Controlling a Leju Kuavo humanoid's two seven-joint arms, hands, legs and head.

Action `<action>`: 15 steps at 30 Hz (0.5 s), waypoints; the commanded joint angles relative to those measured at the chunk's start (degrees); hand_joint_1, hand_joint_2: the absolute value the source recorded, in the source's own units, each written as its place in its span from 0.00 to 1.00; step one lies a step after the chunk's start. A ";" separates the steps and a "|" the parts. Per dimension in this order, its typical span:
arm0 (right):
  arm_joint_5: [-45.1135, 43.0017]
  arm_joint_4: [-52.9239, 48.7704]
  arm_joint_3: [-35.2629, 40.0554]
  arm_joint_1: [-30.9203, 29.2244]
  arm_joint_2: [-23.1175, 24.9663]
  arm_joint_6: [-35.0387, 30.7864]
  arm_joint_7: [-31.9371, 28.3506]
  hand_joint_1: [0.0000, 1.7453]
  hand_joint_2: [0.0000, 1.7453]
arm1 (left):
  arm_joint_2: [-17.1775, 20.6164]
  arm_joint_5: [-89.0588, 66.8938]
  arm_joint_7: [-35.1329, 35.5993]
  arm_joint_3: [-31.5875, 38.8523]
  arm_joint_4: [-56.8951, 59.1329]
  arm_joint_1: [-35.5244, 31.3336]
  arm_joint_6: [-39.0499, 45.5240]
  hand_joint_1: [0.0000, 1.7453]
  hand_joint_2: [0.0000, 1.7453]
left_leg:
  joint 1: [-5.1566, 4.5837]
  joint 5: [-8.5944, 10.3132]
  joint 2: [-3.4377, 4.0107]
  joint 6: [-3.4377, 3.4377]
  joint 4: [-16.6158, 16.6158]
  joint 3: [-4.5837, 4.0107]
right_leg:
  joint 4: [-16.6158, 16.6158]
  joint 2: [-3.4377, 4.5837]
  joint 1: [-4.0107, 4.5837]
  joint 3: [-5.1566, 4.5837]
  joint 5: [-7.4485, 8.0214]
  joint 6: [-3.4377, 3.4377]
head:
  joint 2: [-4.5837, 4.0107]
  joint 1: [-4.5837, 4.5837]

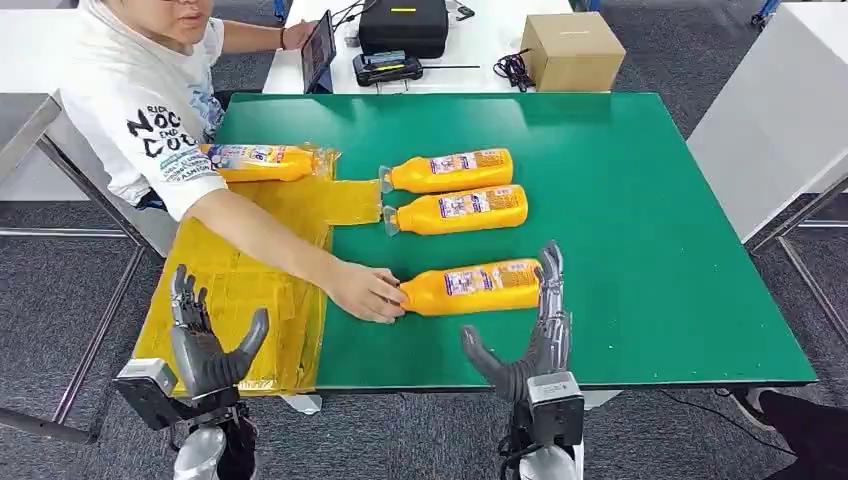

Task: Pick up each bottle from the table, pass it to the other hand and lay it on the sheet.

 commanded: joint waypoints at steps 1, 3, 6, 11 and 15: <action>-1.77 2.56 -1.99 0.35 -0.87 -0.64 -0.22 0.00 1.00 | -0.42 -0.93 0.37 -2.37 -1.05 1.23 0.29 0.00 1.00 | 0.11 -0.09 0.04 -0.09 0.00 0.20 | -0.07 0.01 0.12 0.24 -0.06 -0.12 | 0.00 0.00; -2.83 3.82 -1.77 0.33 -1.24 -0.88 -0.64 0.00 1.00 | -0.59 -0.96 0.66 -2.81 -1.12 1.87 0.17 0.00 1.00 | 0.10 -0.08 0.03 -0.09 -0.03 0.22 | -0.11 -0.01 0.11 0.27 -0.04 -0.12 | 0.00 0.00; -2.33 4.35 -1.00 0.14 -1.66 -0.85 -0.59 0.00 1.00 | -0.52 -0.93 0.66 -2.96 -0.71 2.08 0.17 0.00 1.00 | 0.11 -0.08 0.03 -0.09 -0.04 0.23 | -0.11 0.00 0.12 0.28 -0.04 -0.12 | 0.00 0.00; 11.01 11.80 2.34 -3.13 -5.72 2.24 13.14 0.00 1.00 | 0.17 -0.59 0.62 -0.82 -0.12 2.15 0.34 0.00 1.00 | 0.13 -0.11 0.13 -0.10 -0.08 0.36 | -0.18 0.09 0.14 0.39 -0.03 -0.14 | 0.00 0.00; 19.80 20.19 3.67 -7.99 -8.50 3.48 19.15 0.00 1.00 | 0.42 -1.69 0.42 0.43 -0.15 2.14 -0.96 0.00 1.00 | 0.12 -0.07 0.25 -0.08 -0.12 0.31 | -0.20 0.20 0.13 0.32 0.05 -0.11 | 0.00 -0.02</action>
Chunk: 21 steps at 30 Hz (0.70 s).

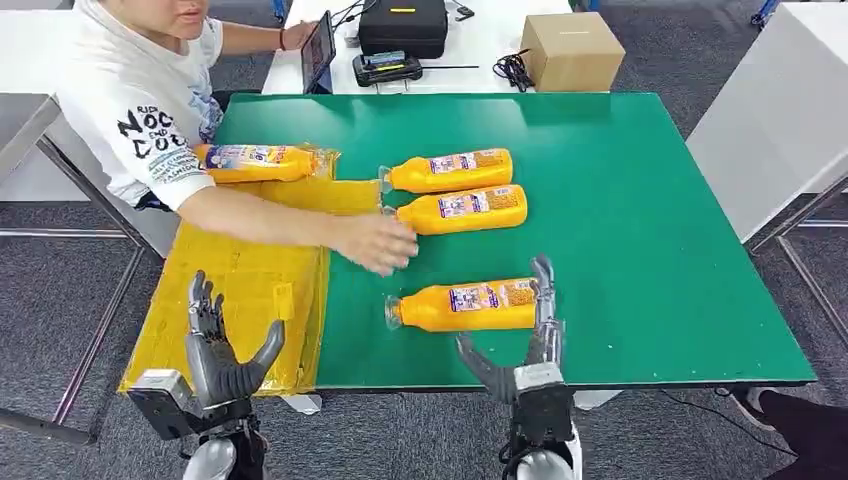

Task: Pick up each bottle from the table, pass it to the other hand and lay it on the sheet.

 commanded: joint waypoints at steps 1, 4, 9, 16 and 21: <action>13.49 18.91 3.59 -9.49 -8.02 2.96 11.04 0.00 1.00 | 0.75 -0.89 0.17 2.87 1.71 -0.35 -1.33 0.00 1.00 | 0.07 -0.02 0.15 -0.05 -0.10 0.22 | -0.17 0.14 0.08 0.22 0.05 -0.07 | 0.00 0.00; 16.40 22.60 4.02 -14.17 -10.10 4.93 14.18 0.00 1.00 | 0.44 -1.14 0.52 3.24 2.62 -0.66 -1.63 0.00 1.00 | 0.06 -0.03 0.17 -0.05 -0.07 0.21 | -0.15 0.19 0.07 0.22 0.06 -0.07 | 0.00 0.00; 17.32 25.26 4.44 -17.96 -11.60 7.19 15.77 0.00 1.00 | 0.45 -1.19 0.58 3.45 3.11 -0.94 -1.75 0.00 1.00 | 0.07 -0.03 0.16 -0.06 -0.04 0.26 | -0.15 0.16 0.09 0.28 0.05 -0.09 | 0.00 0.00; 19.62 27.74 7.70 -22.94 -14.07 9.47 18.00 0.00 1.00 | 0.37 -1.42 0.89 3.82 3.20 -1.07 -2.23 0.00 1.00 | 0.03 -0.03 0.14 -0.04 -0.02 0.18 | -0.08 0.15 0.04 0.17 0.04 -0.06 | 0.00 0.00; 19.94 27.88 9.91 -26.09 -15.67 12.38 19.37 0.00 1.00 | 0.54 -1.91 1.03 3.94 4.05 -1.43 -2.67 0.00 1.00 | 0.06 -0.05 0.16 -0.07 0.03 0.19 | -0.05 0.15 0.08 0.20 0.03 -0.09 | 0.00 0.00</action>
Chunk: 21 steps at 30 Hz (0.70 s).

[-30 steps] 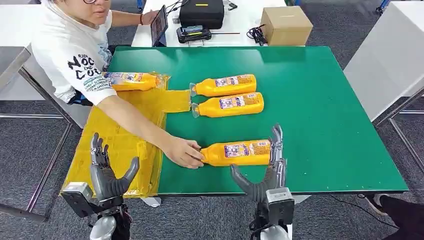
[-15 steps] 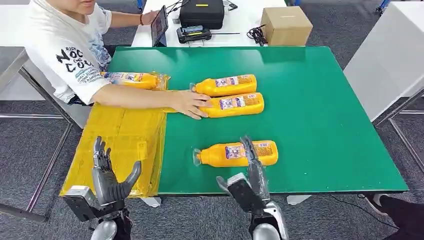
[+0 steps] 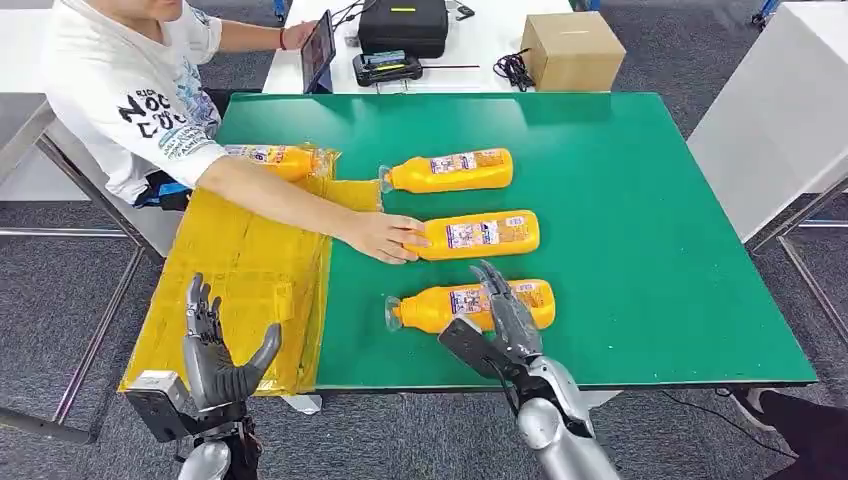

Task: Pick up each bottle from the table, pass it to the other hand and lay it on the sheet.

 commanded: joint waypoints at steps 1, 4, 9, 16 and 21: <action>0.15 7.68 6.72 -9.40 -5.41 4.41 2.31 0.00 1.00 | 0.53 -0.55 0.53 2.11 4.15 -1.67 -0.63 0.00 1.00 | 0.03 -0.04 0.14 -0.06 -0.03 0.18 | -0.07 0.11 0.04 0.16 0.01 -0.08 | 0.00 0.00; -0.11 8.34 6.92 -9.65 -5.73 4.62 2.29 0.00 1.00 | 0.53 -0.54 0.53 2.17 4.30 -1.71 -0.66 0.00 1.00 | 0.04 -0.03 0.10 -0.06 -0.03 0.17 | -0.07 0.07 0.04 0.17 0.01 -0.08 | 0.00 0.00; -0.42 8.67 7.60 -9.81 -6.01 5.16 2.36 0.00 1.00 | 0.55 -0.58 0.55 2.16 4.28 -1.71 -0.73 0.00 1.00 | 0.06 -0.05 0.09 -0.07 -0.02 0.22 | -0.08 0.06 0.07 0.22 -0.02 -0.11 | 0.00 0.00; -6.94 16.62 12.72 -14.64 -10.69 13.32 3.64 0.00 1.00 | 1.33 1.93 2.41 2.20 7.63 -2.83 -3.71 0.00 1.00 | 0.03 -0.01 0.06 -0.05 -0.04 0.19 | -0.09 0.04 0.03 0.19 0.01 -0.07 | 0.00 0.00; -9.57 18.69 15.82 -18.02 -14.85 18.13 3.07 0.00 1.00 | 1.83 1.99 2.53 1.86 9.54 -3.82 -4.02 0.00 1.00 | 0.05 -0.02 0.01 -0.07 -0.03 0.28 | -0.11 -0.02 0.06 0.30 0.00 -0.10 | 0.00 0.00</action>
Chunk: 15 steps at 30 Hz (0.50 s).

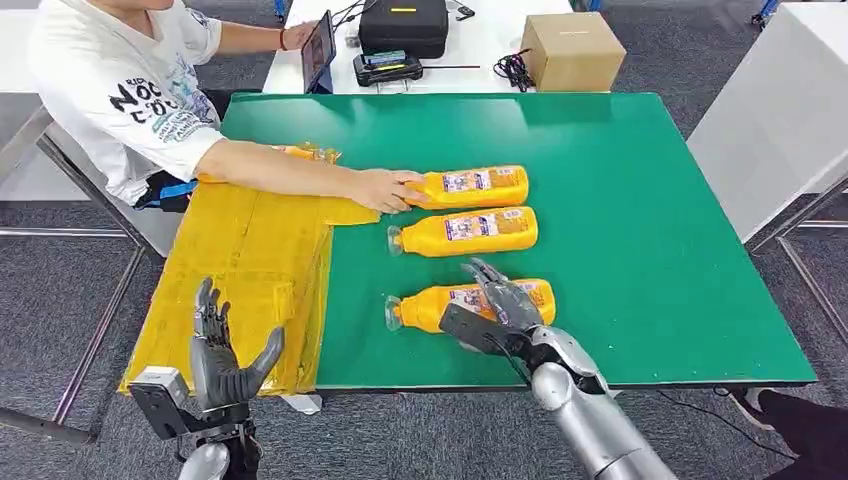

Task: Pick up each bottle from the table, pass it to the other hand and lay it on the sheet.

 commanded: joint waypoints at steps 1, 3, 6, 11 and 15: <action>-3.61 10.26 8.84 -8.58 -8.08 6.21 0.18 0.00 1.00 | 1.82 0.19 0.59 0.68 7.32 -3.47 -0.55 0.00 1.00 | 0.02 0.00 -0.04 -0.05 -0.05 0.20 | -0.08 -0.06 0.03 0.23 -0.01 -0.08 | 0.00 0.02; -4.94 9.96 10.09 -10.02 -9.43 7.10 1.13 0.00 1.00 | 1.92 0.30 0.76 0.79 7.92 -3.67 -0.61 0.00 1.00 | 0.05 0.00 -0.08 -0.06 -0.03 0.25 | -0.10 -0.08 0.06 0.32 -0.01 -0.10 | 0.00 0.00; -5.94 9.15 10.62 -10.69 -10.77 7.32 2.05 0.00 1.00 | 1.90 0.42 0.88 0.93 8.00 -3.53 -0.68 0.00 1.00 | 0.03 -0.01 -0.03 -0.05 0.00 0.26 | -0.07 -0.04 0.05 0.32 -0.01 -0.10 | 0.00 0.02; -6.77 7.94 10.99 -10.36 -12.23 6.95 2.66 0.00 1.00 | 1.90 0.59 1.00 1.12 8.10 -3.36 -0.70 0.00 1.00 | -0.01 0.00 -0.06 -0.04 -0.02 0.23 | -0.06 -0.06 0.00 0.28 -0.01 -0.06 | 0.00 0.00; -6.76 7.90 11.07 -10.26 -12.14 6.94 2.66 0.00 1.00 | 1.89 0.59 1.01 1.12 8.08 -3.37 -0.70 0.00 1.00 | 0.05 -0.05 0.00 -0.08 0.00 0.31 | -0.05 -0.01 0.06 0.36 -0.04 -0.11 | 0.00 0.00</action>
